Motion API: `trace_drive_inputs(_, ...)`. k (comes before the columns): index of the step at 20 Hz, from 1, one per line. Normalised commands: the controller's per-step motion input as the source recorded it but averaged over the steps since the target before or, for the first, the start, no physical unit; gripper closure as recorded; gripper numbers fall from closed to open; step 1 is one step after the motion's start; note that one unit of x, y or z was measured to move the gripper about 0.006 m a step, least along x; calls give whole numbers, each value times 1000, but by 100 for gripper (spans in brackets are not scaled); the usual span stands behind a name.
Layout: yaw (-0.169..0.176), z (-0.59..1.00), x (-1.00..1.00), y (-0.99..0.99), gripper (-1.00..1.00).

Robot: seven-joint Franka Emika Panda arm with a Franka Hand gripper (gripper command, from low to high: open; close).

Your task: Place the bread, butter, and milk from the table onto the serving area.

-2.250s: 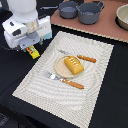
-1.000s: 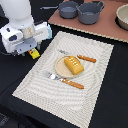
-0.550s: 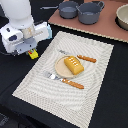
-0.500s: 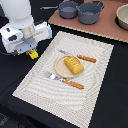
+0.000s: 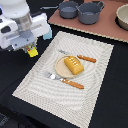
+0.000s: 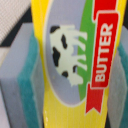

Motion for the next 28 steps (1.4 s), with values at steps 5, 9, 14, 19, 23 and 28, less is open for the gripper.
trace_drive_inputs(5,-3,482,675,-705,100)
trace_drive_inputs(9,-12,432,691,-733,100)
trace_drive_inputs(14,-19,517,743,-715,100)
trace_drive_inputs(19,-3,384,762,-658,100)
trace_drive_inputs(23,0,230,811,-581,100)
trace_drive_inputs(28,0,119,782,-559,100)
